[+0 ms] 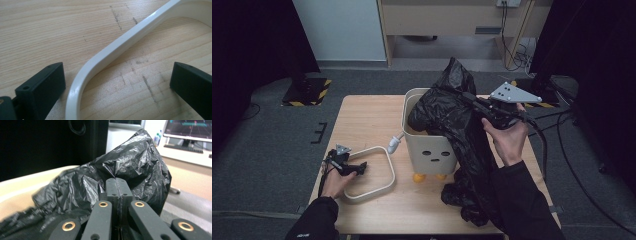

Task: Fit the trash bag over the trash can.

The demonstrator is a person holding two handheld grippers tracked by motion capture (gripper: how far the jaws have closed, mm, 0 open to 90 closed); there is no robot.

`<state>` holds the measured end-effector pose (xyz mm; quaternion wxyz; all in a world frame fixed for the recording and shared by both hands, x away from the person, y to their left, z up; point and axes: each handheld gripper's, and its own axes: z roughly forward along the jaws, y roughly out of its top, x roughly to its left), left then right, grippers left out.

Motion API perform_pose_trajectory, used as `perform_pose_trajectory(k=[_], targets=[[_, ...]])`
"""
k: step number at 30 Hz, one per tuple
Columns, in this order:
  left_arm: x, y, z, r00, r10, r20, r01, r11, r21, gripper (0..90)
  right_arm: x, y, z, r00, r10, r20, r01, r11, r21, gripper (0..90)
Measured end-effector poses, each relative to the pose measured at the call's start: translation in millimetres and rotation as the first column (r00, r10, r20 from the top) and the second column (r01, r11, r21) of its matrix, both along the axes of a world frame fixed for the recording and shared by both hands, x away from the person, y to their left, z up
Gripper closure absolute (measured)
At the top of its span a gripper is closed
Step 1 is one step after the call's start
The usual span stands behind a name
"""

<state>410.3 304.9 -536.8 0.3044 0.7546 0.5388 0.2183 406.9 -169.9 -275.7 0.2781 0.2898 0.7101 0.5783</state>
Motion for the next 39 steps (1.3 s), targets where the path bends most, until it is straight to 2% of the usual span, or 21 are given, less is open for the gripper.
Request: perform_pose_trajectory(k=[4,6,8,10,11,14,17,20,22,26,29,32,33,39], targets=[[0.0,0.0,0.0,1.0,0.0,0.0,0.0,1.0,0.0,0.0,-2.2,11.1,16.1,0.9991,0.031,0.03,-0.03,0.9995,-0.01,90.0],[0.0,0.0,0.0,1.0,0.0,0.0,0.0,1.0,0.0,0.0,-2.4,17.2,20.8,0.9984,0.05,0.027,-0.05,0.9985,-0.022,90.0],[0.0,0.0,0.0,1.0,0.0,0.0,0.0,1.0,0.0,0.0,-1.5,24.1,22.3,0.9972,0.074,0.013,-0.073,0.9958,-0.055,89.7],[0.0,0.0,0.0,1.0,0.0,0.0,0.0,1.0,0.0,0.0,0.9,31.8,19.4,0.9948,0.098,-0.025,-0.1,0.9898,-0.101,88.4],[0.0,0.0,0.0,1.0,0.0,0.0,0.0,1.0,0.0,0.0,3.1,35.9,15.8,0.992,0.109,-0.064,-0.117,0.9842,-0.133,87.7],[0.0,0.0,0.0,1.0,0.0,0.0,0.0,1.0,0.0,0.0,7.8,43.9,5.9,0.9877,0.112,-0.109,-0.133,0.9678,-0.214,84.6],[0.0,0.0,0.0,1.0,-0.001,0.0,0.001,1.0,0.0,0.0,10.4,47.5,0.2,0.9877,0.096,-0.123,-0.124,0.9614,-0.246,81.3],[0.0,0.0,0.0,1.0,-0.001,0.0,0.001,1.0,0.0,0.0,10.9,46.2,-0.1,0.9834,0.104,-0.149,-0.136,0.965,-0.225,71.7],[0.0,0.0,0.0,1.0,-0.001,0.0,0.001,1.0,0.0,0.0,9.7,45.6,0.7,0.9832,0.117,-0.14,-0.145,0.9677,-0.207,59.0],[0.0,-0.1,0.0,1.0,0.0,0.0,0.0,1.0,0.0,0.0,3.7,35.0,11.1,0.9861,0.145,-0.08,-0.155,0.9794,-0.129,45.0],[0.0,-0.1,0.0,1.0,-0.001,0.0,0.001,1.0,0.0,0.0,-5.0,12.8,24.5,0.9928,0.119,-0.019,-0.119,0.9908,-0.063,37.6],[0.0,-0.2,0.0,1.0,0.0,0.0,0.0,1.0,0.0,0.0,-15.0,-5.0,28.2,0.9942,0.108,0.001,-0.108,0.9941,-0.014,33.2],[0.0,-0.2,0.0,1.0,0.0,0.0,0.0,1.0,0.0,0.0,-19.6,-10.7,25.5,0.9937,0.112,-0.006,-0.112,0.9936,0.016,30.8],[-0.1,-0.5,0.0,1.0,0.002,0.0,-0.002,1.0,0.0,0.0,-34.5,-27.0,-1.8,0.9921,0.123,-0.022,-0.122,0.9914,0.047,29.1]])
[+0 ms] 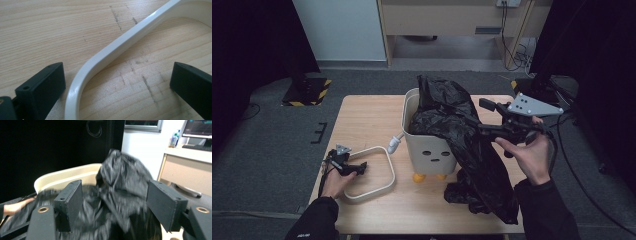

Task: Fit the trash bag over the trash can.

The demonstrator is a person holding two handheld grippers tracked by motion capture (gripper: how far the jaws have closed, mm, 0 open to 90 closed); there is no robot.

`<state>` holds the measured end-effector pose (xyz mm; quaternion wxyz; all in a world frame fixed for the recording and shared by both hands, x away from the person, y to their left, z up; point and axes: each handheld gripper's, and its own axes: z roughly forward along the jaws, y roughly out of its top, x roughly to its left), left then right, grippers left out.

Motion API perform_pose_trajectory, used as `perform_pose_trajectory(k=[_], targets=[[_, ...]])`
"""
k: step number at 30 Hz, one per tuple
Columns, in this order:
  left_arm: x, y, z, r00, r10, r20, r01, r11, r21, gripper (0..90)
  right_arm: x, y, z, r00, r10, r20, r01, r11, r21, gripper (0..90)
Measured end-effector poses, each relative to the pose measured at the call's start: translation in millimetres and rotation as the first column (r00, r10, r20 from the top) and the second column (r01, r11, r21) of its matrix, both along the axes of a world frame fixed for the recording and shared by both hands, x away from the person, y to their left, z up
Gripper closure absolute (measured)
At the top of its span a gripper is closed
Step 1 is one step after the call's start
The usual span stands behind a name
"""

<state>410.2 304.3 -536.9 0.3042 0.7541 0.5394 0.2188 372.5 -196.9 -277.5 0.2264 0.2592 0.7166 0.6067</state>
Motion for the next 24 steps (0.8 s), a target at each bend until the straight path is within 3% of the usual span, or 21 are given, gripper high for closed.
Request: perform_pose_trajectory(k=[2,5,7,10,12,20,24], targets=[[0.0,0.0,0.0,1.0,0.0,0.0,0.0,1.0,0.0,0.0,-2.8,-2.8,-11.8,0.9997,0.005,-0.023,-0.004,0.9995,0.033,29.0],[0.0,0.0,0.0,1.0,0.0,0.0,0.0,1.0,0.0,0.0,-3.1,-0.9,-24.9,0.9983,0.015,-0.056,-0.013,0.9993,0.034,28.7],[0.0,-0.1,0.0,1.0,0.0,0.0,0.0,1.0,0.0,0.0,-1.9,0.6,-31.5,0.9974,0.021,-0.068,-0.015,0.9958,0.09,31.0],[0.0,-0.1,0.0,1.0,0.001,0.0,-0.001,1.0,0.0,0.0,0.8,2.6,-34.2,0.994,0.051,-0.097,-0.038,0.9905,0.132,42.3],[0.0,-0.1,0.0,1.0,0.001,0.0,-0.001,1.0,0.0,0.0,0.5,5.0,-32.8,0.9945,0.041,-0.096,-0.03,0.9921,0.122,47.9],[0.0,-0.2,0.0,1.0,0.001,0.0,-0.001,1.0,0.0,0.0,-0.7,3.3,-23.7,0.9979,-0.059,-0.027,0.061,0.9972,0.045,88.8],[0.0,-0.2,0.0,1.0,0.002,0.0,-0.002,1.0,0.0,0.0,2.3,6.5,-13.6,0.999,-0.045,-0.004,0.045,0.998,0.045,89.5]])
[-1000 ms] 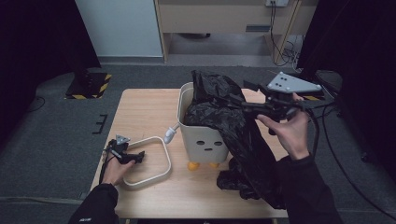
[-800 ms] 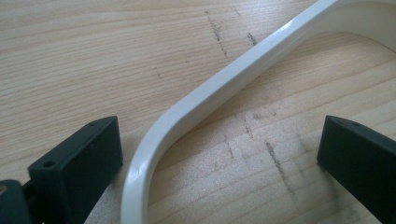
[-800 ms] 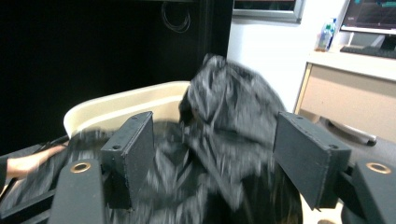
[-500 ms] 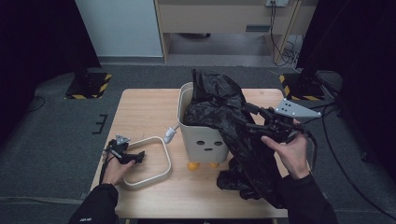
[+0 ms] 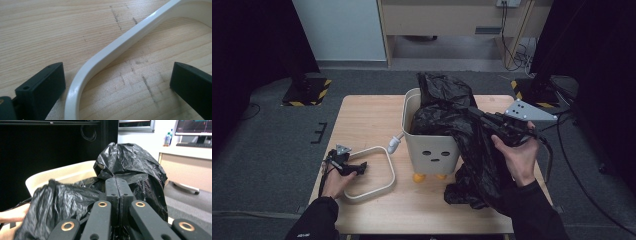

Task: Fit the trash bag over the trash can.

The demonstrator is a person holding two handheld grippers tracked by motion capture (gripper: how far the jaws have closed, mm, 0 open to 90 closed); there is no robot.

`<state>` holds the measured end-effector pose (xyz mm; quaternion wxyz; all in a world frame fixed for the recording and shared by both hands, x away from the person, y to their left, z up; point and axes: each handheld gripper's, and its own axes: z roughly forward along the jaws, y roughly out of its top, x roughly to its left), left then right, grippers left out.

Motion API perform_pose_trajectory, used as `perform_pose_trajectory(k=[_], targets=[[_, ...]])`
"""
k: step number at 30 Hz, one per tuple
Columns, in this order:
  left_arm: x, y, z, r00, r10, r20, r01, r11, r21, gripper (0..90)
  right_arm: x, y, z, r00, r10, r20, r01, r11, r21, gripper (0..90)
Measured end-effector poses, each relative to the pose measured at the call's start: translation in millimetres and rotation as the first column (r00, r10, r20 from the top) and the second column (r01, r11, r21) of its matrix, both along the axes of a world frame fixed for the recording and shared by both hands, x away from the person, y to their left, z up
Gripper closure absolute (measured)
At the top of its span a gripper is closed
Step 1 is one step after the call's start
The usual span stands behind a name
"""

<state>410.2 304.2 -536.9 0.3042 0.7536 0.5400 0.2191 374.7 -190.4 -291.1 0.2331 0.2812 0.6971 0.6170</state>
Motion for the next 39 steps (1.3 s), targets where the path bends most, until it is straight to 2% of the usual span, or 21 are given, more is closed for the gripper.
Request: perform_pose_trajectory(k=[4,6,7,11,16,17,19,21,24,26,28,31,33,36,39], targets=[[0.0,0.0,0.0,1.0,0.0,0.0,0.0,1.0,0.0,0.0,5.5,8.6,17.3,0.9992,0.024,0.031,-0.024,0.9997,-0.004,89.6],[0.0,-0.1,0.0,1.0,0.0,0.0,0.0,1.0,0.0,0.0,9.0,13.7,23.7,0.9987,0.039,0.033,-0.039,0.9992,-0.003,89.6],[0.0,-0.1,0.0,1.0,0.0,0.0,0.0,1.0,0.0,0.0,11.4,18.3,27.5,0.9981,0.055,0.027,-0.055,0.9983,-0.02,89.6],[0.1,-0.1,0.0,1.0,0.0,-0.001,0.0,1.0,0.0,0.0,18.1,36.4,30.5,0.9943,0.106,-0.012,-0.106,0.9881,-0.111,89.4],[0.1,-0.1,0.0,1.0,0.0,0.0,0.0,1.0,0.0,0.0,26.6,49.8,20.2,0.9857,0.137,-0.099,-0.154,0.9672,-0.202,87.7],[0.1,-0.1,0.0,1.0,0.0,-0.001,0.0,1.0,0.0,0.0,27.7,50.4,19.2,0.9821,0.149,-0.115,-0.169,0.9667,-0.192,87.4],[0.2,-0.1,0.0,1.0,-0.001,0.0,0.001,1.0,0.0,0.0,29.1,50.7,19.5,0.9804,0.15,-0.127,-0.173,0.9656,-0.194,85.1],[0.2,-0.1,0.0,1.0,-0.001,0.0,0.001,1.0,0.0,0.0,31.4,51.4,19.9,0.9789,0.145,-0.144,-0.172,0.9643,-0.201,78.3],[0.2,-0.1,0.0,1.0,-0.001,0.0,0.001,1.0,0.0,0.0,33.7,52.9,19.0,0.9789,0.129,-0.159,-0.158,0.9692,-0.189,64.4],[0.2,-0.1,0.0,1.0,-0.001,0.0,0.001,1.0,0.0,0.0,33.6,51.8,19.9,0.9797,0.133,-0.151,-0.158,0.9717,-0.175,57.3],[0.2,-0.2,0.0,1.0,-0.001,0.0,0.001,1.0,0.0,0.0,31.9,48.2,23.0,0.9817,0.138,-0.131,-0.154,0.9806,-0.121,50.9],[0.2,-0.2,0.0,1.0,-0.001,0.0,0.001,1.0,0.0,0.0,30.6,43.1,30.5,0.9849,0.142,-0.099,-0.147,0.9883,-0.043,41.9],[0.2,-0.2,0.0,1.0,-0.001,0.0,0.001,1.0,0.0,0.0,31.5,42.3,36.2,0.9875,0.133,-0.085,-0.133,0.9911,0.001,38.4],[0.3,-0.2,0.0,1.0,-0.002,0.0,0.002,1.0,0.0,0.0,35.1,47.0,46.5,0.9917,0.11,-0.066,-0.109,0.9937,0.027,30.8],[0.3,-0.2,0.0,1.0,-0.002,-0.001,0.002,1.0,0.001,0.0,41.4,53.5,54.6,0.9946,0.086,-0.059,-0.083,0.9954,0.048,29.3]])
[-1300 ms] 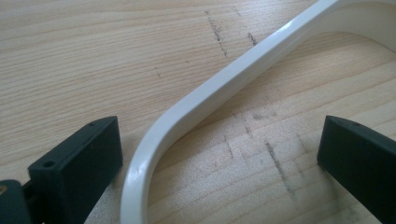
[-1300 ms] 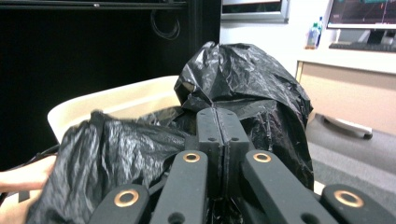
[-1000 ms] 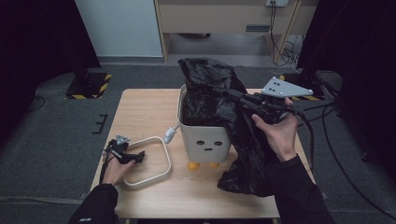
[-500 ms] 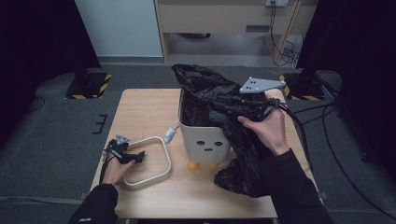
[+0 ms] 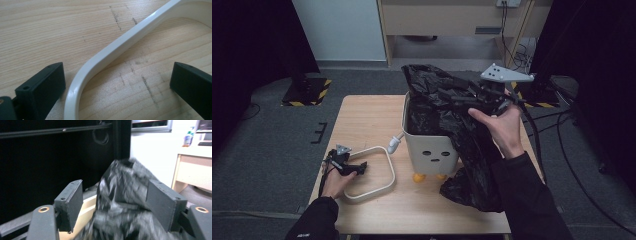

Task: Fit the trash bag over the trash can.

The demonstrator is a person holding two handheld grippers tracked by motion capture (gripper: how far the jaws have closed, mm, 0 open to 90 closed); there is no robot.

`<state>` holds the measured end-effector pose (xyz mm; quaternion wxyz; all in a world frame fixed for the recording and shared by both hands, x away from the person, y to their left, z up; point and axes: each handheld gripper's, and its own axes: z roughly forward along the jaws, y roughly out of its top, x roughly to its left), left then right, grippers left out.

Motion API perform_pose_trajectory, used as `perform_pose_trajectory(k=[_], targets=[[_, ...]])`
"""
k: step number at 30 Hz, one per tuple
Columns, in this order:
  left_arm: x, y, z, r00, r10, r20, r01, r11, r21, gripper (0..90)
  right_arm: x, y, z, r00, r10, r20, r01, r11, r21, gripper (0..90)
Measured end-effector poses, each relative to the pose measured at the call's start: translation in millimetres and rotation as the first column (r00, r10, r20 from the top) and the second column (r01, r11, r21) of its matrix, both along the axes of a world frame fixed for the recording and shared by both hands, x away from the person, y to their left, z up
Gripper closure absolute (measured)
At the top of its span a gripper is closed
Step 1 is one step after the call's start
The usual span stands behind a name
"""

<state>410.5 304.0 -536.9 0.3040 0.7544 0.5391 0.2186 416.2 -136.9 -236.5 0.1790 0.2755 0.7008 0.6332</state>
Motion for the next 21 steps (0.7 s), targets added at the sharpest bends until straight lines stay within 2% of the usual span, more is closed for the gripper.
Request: perform_pose_trajectory(k=[2,5,7,9,14,16,18,21], targets=[[0.0,0.0,0.0,1.0,0.0,0.0,0.0,1.0,0.0,0.0,5.9,4.6,4.9,0.9999,-0.015,0.003,0.015,0.9998,0.016,29.6],[0.1,-0.1,0.0,1.0,0.0,0.0,0.0,1.0,-0.001,0.0,13.1,13.8,11.2,0.9992,-0.037,0.017,0.037,0.9993,0.002,29.1],[0.1,-0.1,0.0,1.0,-0.001,0.0,0.001,1.0,-0.001,0.0,17.7,21.1,12.0,0.9992,-0.039,0.006,0.039,0.9992,0.005,28.0],[0.2,-0.1,0.0,1.0,-0.002,0.0,0.002,1.0,-0.001,0.0,22.5,29.8,10.1,0.9986,-0.053,-0.001,0.053,0.9983,-0.023,27.0],[0.5,-0.2,0.0,1.0,-0.003,0.0,0.003,1.0,-0.001,0.0,28.9,47.6,-1.2,0.9984,-0.041,-0.039,0.038,0.9954,-0.088,28.2],[0.5,-0.2,-0.1,1.0,-0.003,0.0,0.003,1.0,-0.001,0.0,30.6,55.3,-8.9,0.9974,-0.032,-0.065,0.023,0.9898,-0.14,29.3],[0.5,-0.2,-0.1,1.0,-0.003,0.0,0.003,1.0,-0.001,0.0,31.9,64.9,-19.6,0.9939,-0.013,-0.11,-0.011,0.9765,-0.215,30.0],[0.5,-0.2,-0.1,1.0,-0.003,0.0,0.003,1.0,-0.001,0.0,33.1,72.6,-30.4,0.9888,-0.001,-0.149,-0.043,0.9572,-0.286,33.7]])
